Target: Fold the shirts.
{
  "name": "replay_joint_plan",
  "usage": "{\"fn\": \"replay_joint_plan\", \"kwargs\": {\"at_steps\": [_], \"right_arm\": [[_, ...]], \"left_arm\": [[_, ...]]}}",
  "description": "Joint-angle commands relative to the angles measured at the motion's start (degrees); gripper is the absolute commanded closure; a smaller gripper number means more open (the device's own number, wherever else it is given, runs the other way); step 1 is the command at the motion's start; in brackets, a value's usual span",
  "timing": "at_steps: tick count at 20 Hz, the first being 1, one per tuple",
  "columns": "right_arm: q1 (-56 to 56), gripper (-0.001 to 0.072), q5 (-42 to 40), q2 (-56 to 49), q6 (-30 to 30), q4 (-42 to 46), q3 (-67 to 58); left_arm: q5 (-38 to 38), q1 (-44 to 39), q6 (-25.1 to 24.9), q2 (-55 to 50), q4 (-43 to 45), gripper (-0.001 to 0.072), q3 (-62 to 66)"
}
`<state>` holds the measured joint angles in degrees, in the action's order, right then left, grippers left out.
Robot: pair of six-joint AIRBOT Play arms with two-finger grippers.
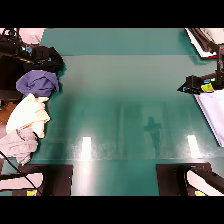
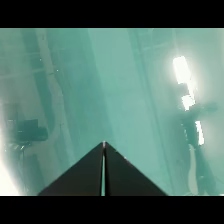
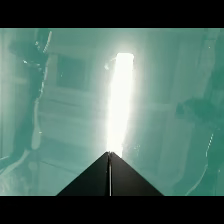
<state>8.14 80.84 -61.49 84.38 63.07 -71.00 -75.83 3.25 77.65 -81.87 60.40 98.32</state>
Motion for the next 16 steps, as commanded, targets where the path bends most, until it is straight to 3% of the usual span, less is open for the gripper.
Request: {"fn": "replay_joint_plan", "kwargs": {"at_steps": [1, 16], "right_arm": [[-0.1, 0.0693, 0.0, 0.0, 0.0, 0.0, -0.1], [-0.1, 0.0692, 0.7, 0.0, 0.0, 0.0, -0.1]], "left_arm": [[0.0, 0.0, 0.0, 0.0, 0.0, 0.0683, 0.0], [0.6, 0.0, -0.1, 0.0, -1.4, 0.0682, 0.0]]}}
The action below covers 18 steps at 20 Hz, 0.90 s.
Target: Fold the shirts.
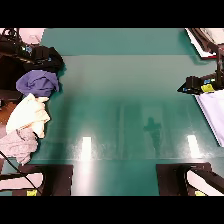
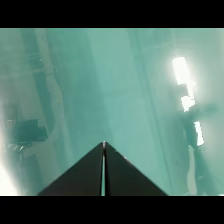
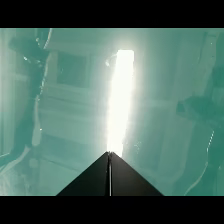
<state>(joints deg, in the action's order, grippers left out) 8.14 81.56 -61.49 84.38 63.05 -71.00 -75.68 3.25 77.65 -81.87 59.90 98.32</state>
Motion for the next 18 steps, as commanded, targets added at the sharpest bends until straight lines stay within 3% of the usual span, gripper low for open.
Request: {"fn": "replay_joint_plan", "kwargs": {"at_steps": [1, 2, 3, 7, 10, 18], "right_arm": [[-0.1, 0.0692, 0.0, 0.0, 0.0, 0.0, -0.1], [-0.1, 0.0692, 0.0, 0.0, 0.0, 0.0, -0.1], [-0.1, 0.0692, 0.1, 0.0, 0.0, 0.0, -0.1], [-0.1, 0.0692, 0.8, 0.0, 0.0, 0.0, 0.0], [-0.1, 0.0692, 2.1, 0.0, 0.0, -0.1, 0.0], [-0.1, 0.0692, 5.7, 0.0, 0.0, -0.3, 3.5]], "left_arm": [[2.4, 0.0, -0.1, 0.0, 0.1, 0.0598, 0.0], [4.7, 0.0, 0.0, -0.2, 2.5, 0.0240, 0.0], [8.3, 0.0, 0.8, -0.5, 6.1, 0.0051, 0.0], [22.3, 0.0, 5.4, -5.5, 19.4, 0.0066, 0.0], [29.9, 0.0, 5.5, -12.7, 21.0, 0.0065, 0.0], [37.4, 0.1, 8.0, -24.2, 27.0, 0.0065, 0.1]]}}
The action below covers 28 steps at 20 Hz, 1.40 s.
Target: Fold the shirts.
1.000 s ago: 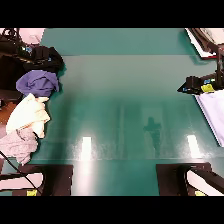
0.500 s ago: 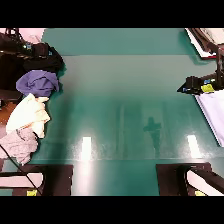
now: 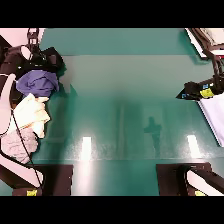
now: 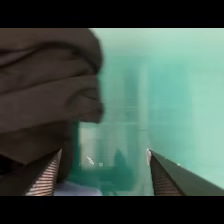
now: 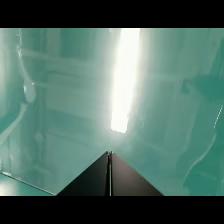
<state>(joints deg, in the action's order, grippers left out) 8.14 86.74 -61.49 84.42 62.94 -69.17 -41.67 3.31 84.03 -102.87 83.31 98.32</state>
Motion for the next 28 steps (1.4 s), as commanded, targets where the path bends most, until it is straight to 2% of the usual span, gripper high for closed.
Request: {"fn": "replay_joint_plan", "kwargs": {"at_steps": [1, 8, 13, 15, 16, 17, 18, 20, 24, 28], "right_arm": [[-0.1, 0.0692, 0.4, 0.0, 0.0, -0.3, 2.8], [-0.1, 0.0692, 0.4, 0.0, 0.0, -1.0, 8.1], [-1.7, 0.0692, -0.2, 1.0, 0.0, -2.9, 8.2], [-2.8, 0.0692, -1.7, 2.4, 0.0, -2.9, 8.2], [-3.3, 0.0692, -2.1, 3.3, 0.0, -2.9, 8.2], [-3.6, 0.0692, -2.2, 4.2, 0.0, -3.0, 8.2], [-3.8, 0.0692, -2.2, 5.2, 0.0, -2.9, 8.2], [-4.0, 0.0692, -3.0, 7.3, 0.0, -2.9, 8.2], [-3.9, 0.0692, -6.6, 11.1, 0.0, -2.9, 8.2], [-3.9, 0.0693, -10.0, 13.4, 0.1, -2.8, 8.2]], "left_arm": [[4.3, 0.1, 1.6, -3.7, 3.8, 0.0065, 0.1], [8.3, 0.2, 1.7, -6.1, 7.1, 0.0066, 0.1], [11.8, 1.0, 4.1, -7.6, 8.1, 0.0070, 0.4], [14.7, 1.0, 3.5, -7.7, 8.0, 0.0281, 0.6], [16.0, 1.0, 3.5, -7.8, 8.0, 0.0292, 0.6], [17.2, 1.0, 3.5, -7.8, 8.0, 0.0415, 0.6], [17.0, 1.0, 3.4, -7.8, 8.1, 0.0614, 0.9], [15.9, 1.3, 3.2, -7.7, 8.3, 0.0683, 1.5], [6.3, 1.7, 3.0, -7.6, 7.9, 0.0685, 8.6], [-3.0, 1.1, 1.5, -6.5, 0.2, 0.0685, 21.6]]}}
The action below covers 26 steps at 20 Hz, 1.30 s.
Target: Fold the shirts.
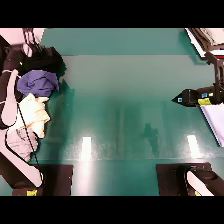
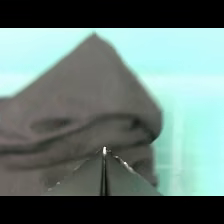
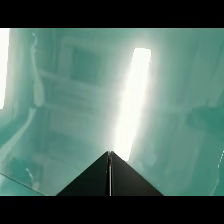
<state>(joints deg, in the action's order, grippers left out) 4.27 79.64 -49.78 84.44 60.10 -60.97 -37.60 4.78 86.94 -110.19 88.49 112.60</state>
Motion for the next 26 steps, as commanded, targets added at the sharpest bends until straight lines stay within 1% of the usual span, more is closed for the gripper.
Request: {"fn": "replay_joint_plan", "kwargs": {"at_steps": [1, 3, 5, 8, 11, 14, 15, 16, 17, 18, 21, 23, 24, 25, 26], "right_arm": [[0.0, 0.0692, -3.8, 1.9, 0.0, 0.0, 0.0], [0.0, 0.0693, -5.7, 1.6, 0.0, -0.1, 0.0], [0.0, 0.0693, -6.2, 0.2, 0.0, -0.1, 0.0], [-0.1, 0.0692, -6.1, -2.7, 0.0, -0.1, 0.0], [0.0, 0.0692, -6.2, -4.6, 0.0, -0.1, -0.1], [0.0, 0.0692, -6.4, -4.7, 0.0, -0.2, -0.1], [-0.1, 0.0693, -7.0, -4.7, 0.0, -0.1, -0.1], [-0.1, 0.0693, -7.4, -4.7, 0.0, -0.1, -0.1], [-0.1, 0.0692, -7.5, -4.7, -0.1, -0.1, -0.1], [-0.1, 0.0692, -7.5, -4.7, -0.1, -0.1, -0.1], [-0.1, 0.0693, -7.5, -4.7, 0.0, -0.2, -0.1], [-0.1, 0.0692, -7.6, -4.7, 0.0, -0.2, -0.1], [-0.1, 0.0692, -7.7, -4.7, 0.0, -0.2, -0.1], [-0.1, 0.0692, -7.6, -4.7, 0.0, -0.2, -0.1], [-0.1, 0.0692, -7.6, -4.7, 0.0, -0.2, -0.1]], "left_arm": [[-6.6, -0.8, -4.0, 3.3, -8.4, 0.0686, 7.5], [-6.8, -1.7, -8.0, 8.1, -12.3, 0.0685, 7.5], [-7.8, -2.2, -8.1, 11.4, -12.6, 0.0684, 6.4], [-14.6, -2.2, -8.0, 11.9, -11.6, 0.0683, 3.7], [-16.4, -2.2, -7.9, 11.9, -10.4, 0.0683, -1.1], [-19.0, -2.2, -6.3, 11.9, -7.0, 0.0682, -1.7], [-19.9, -2.2, -5.9, 11.9, -5.5, 0.0651, -1.8], [-19.9, -2.2, -5.6, 11.8, -3.9, 0.0306, -1.9], [-19.0, -2.2, -3.5, 11.8, -1.7, 0.0139, -2.2], [-18.1, -1.8, -2.2, 11.6, -0.4, 0.0168, -2.3], [-13.0, 0.7, -1.4, 8.2, -0.4, 0.0168, -2.3], [-12.8, 2.4, -1.5, 4.2, -0.6, 0.0167, -2.3], [-12.4, 3.1, -2.0, 2.0, -0.9, 0.0165, -2.3], [-11.6, 3.7, -3.1, -0.2, -1.4, 0.0126, -2.2], [-10.8, 4.0, -4.3, -2.0, -2.8, 0.0127, -2.3]]}}
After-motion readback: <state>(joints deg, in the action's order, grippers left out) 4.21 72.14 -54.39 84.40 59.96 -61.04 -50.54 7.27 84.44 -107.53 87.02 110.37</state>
